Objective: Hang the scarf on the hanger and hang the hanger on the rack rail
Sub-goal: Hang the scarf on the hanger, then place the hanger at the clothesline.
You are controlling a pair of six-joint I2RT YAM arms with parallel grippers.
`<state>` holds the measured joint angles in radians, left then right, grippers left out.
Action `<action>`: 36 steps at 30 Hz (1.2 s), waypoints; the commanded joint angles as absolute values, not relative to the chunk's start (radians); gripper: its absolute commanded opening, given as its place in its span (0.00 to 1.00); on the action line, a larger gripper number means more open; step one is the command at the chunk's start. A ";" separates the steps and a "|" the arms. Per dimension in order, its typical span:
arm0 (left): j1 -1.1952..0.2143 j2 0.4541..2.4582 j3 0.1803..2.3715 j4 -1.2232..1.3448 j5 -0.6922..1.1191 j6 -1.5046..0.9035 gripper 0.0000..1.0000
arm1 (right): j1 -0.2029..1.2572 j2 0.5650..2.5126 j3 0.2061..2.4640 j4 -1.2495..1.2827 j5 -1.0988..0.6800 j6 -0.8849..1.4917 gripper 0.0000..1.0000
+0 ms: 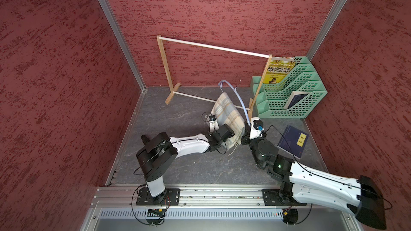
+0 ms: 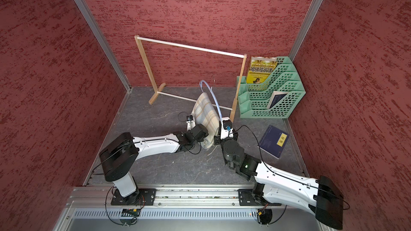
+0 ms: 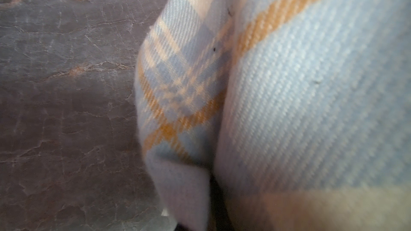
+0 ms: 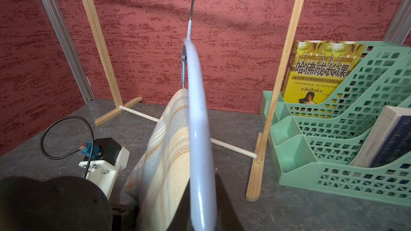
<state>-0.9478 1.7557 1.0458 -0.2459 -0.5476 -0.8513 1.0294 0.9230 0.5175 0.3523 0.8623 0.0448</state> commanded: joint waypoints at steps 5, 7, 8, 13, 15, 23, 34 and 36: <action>-0.961 1.782 1.074 -0.328 -0.528 -0.812 0.78 | 1.006 0.903 0.592 0.511 0.904 0.050 0.00; -0.963 1.780 1.076 -0.352 -0.546 -0.818 0.85 | 1.004 0.907 0.595 0.509 0.901 0.050 0.00; -0.964 1.776 1.075 -0.359 -0.549 -0.820 0.86 | 1.004 0.907 0.597 0.509 0.900 0.050 0.00; -0.968 1.727 1.066 -0.412 -0.604 -0.829 0.86 | 1.003 0.911 0.615 0.498 0.887 0.041 0.00; -0.973 1.674 1.055 -0.436 -0.654 -0.816 0.85 | 1.001 0.917 0.635 0.496 0.877 0.020 0.00; -0.924 1.378 0.942 -0.440 -0.748 -0.691 0.85 | 0.953 1.016 0.829 0.403 0.808 -0.030 0.00; -0.827 1.287 0.867 -0.353 -0.690 -0.605 0.85 | 0.844 1.219 1.103 0.253 0.707 -0.015 0.00; -0.819 1.291 0.867 -0.345 -0.681 -0.601 0.85 | 0.827 1.252 1.140 0.248 0.688 -0.016 0.00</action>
<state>-0.8303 1.2938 0.8696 -0.3878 -0.6998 -0.6334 0.8513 1.2434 1.0584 0.2016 0.7361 -0.0093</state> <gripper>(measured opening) 0.854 0.136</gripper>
